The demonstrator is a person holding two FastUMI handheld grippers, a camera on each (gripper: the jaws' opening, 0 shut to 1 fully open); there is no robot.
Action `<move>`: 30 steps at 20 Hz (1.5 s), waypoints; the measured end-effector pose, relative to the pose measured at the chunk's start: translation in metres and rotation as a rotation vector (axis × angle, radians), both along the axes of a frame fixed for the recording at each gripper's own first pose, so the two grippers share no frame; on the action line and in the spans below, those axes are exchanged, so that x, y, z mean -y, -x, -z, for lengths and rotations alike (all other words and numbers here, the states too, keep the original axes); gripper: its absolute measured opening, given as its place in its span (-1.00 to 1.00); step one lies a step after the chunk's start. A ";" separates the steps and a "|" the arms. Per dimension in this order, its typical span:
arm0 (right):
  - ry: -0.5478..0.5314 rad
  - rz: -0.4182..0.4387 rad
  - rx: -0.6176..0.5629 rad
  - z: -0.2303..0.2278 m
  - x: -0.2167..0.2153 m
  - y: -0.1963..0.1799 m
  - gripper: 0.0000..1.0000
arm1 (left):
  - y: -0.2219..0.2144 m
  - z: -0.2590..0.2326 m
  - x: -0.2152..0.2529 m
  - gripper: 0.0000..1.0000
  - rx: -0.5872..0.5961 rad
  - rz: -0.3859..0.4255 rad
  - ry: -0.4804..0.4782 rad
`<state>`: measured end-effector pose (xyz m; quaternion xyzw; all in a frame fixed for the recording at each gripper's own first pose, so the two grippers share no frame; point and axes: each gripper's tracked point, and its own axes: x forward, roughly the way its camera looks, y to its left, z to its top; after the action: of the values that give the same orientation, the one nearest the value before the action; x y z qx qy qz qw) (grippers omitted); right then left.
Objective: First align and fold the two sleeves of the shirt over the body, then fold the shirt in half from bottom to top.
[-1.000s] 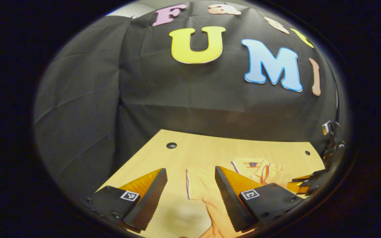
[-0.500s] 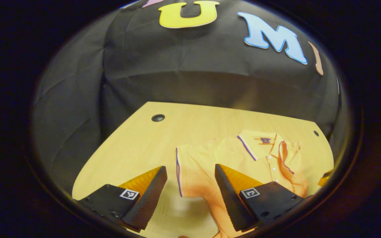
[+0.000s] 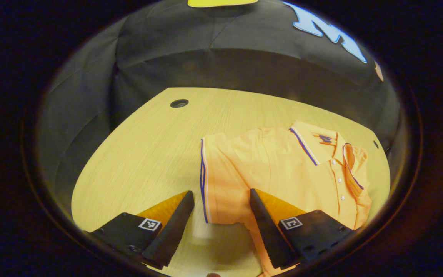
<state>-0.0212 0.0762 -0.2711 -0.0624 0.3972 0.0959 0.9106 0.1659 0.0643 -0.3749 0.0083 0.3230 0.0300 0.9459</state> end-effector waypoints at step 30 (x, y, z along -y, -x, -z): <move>-0.056 0.080 -0.015 0.015 0.014 0.020 -0.44 | -0.016 -0.073 0.086 -0.82 0.153 0.165 -0.160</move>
<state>-0.0410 0.0621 -0.2866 -0.0204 0.4033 0.0711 0.9121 0.1817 -0.0213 -0.3024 0.1078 0.2449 -0.0219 0.9633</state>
